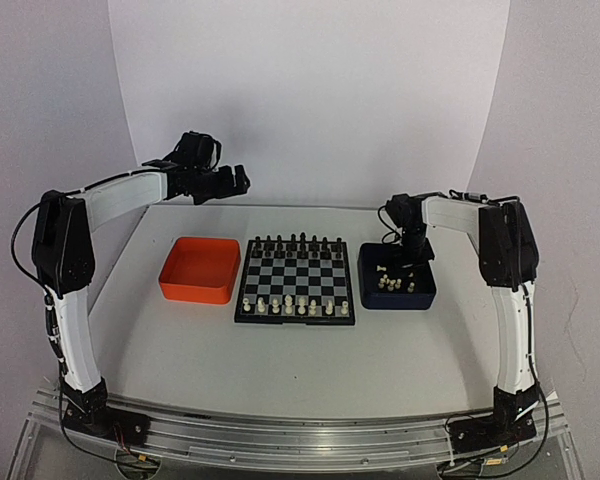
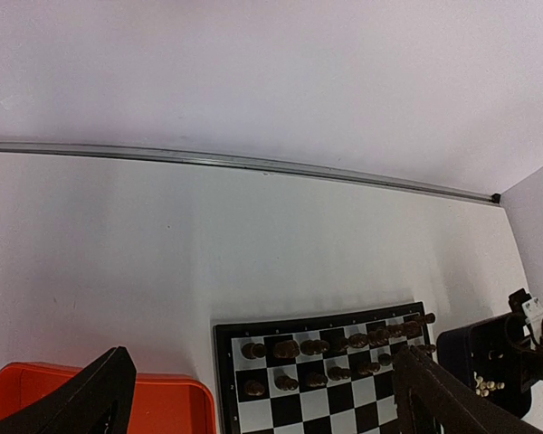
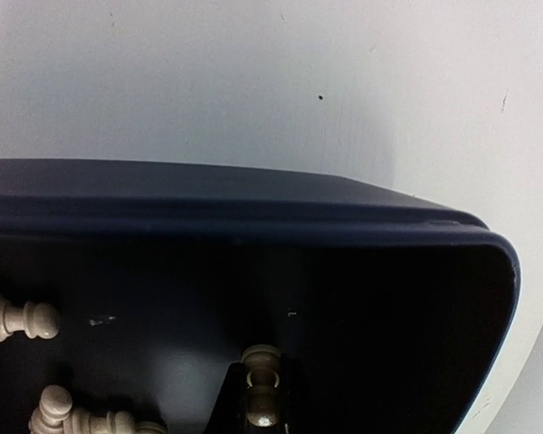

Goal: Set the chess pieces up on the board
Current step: Pick up the chess piece from the storage box.

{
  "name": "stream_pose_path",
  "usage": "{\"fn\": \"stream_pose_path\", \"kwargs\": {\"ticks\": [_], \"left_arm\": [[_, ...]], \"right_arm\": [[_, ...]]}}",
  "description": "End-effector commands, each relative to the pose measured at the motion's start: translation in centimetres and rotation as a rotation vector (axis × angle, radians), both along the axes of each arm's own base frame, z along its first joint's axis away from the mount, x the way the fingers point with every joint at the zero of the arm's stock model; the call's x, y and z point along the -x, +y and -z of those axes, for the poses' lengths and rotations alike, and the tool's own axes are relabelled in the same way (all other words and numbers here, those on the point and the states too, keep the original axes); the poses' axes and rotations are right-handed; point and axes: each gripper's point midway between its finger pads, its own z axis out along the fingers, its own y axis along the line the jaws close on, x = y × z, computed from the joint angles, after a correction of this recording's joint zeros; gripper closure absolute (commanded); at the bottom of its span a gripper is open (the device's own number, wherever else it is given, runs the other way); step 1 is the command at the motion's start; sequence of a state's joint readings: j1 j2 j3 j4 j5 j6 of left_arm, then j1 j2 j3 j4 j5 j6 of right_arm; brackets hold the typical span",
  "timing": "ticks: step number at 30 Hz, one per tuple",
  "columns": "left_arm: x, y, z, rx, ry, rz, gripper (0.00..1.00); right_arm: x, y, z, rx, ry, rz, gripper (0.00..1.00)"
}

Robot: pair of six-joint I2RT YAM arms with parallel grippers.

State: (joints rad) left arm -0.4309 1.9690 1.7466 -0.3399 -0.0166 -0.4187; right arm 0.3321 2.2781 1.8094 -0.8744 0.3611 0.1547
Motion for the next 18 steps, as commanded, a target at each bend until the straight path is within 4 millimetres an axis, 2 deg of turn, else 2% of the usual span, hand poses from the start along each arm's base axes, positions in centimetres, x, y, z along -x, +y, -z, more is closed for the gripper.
{"fn": "stream_pose_path", "kwargs": {"ticks": [1, 5, 9, 14, 18], "left_arm": [[-0.6, -0.1, -2.1, 0.032, -0.044, 0.002, 0.0], [-0.6, -0.1, -2.2, 0.035, -0.044, 0.0, 0.0], [-0.4, -0.4, -2.4, 0.047, -0.046, 0.02, 0.0], [0.1, -0.5, -2.6, 0.058, -0.047, 0.036, 0.0], [0.7, -0.5, -2.8, 0.068, -0.048, 0.049, 0.0]], "right_arm": [[-1.0, 0.7, -1.1, -0.021, -0.025, -0.014, 1.0], [-1.4, 0.8, -3.0, -0.034, -0.064, -0.018, 1.0], [-1.2, 1.4, -5.8, -0.089, -0.108, -0.016, 1.0], [0.7, 3.7, -10.2, -0.227, -0.153, -0.044, 1.0], [2.7, 6.7, -12.6, -0.257, -0.182, -0.12, 1.0]]}}
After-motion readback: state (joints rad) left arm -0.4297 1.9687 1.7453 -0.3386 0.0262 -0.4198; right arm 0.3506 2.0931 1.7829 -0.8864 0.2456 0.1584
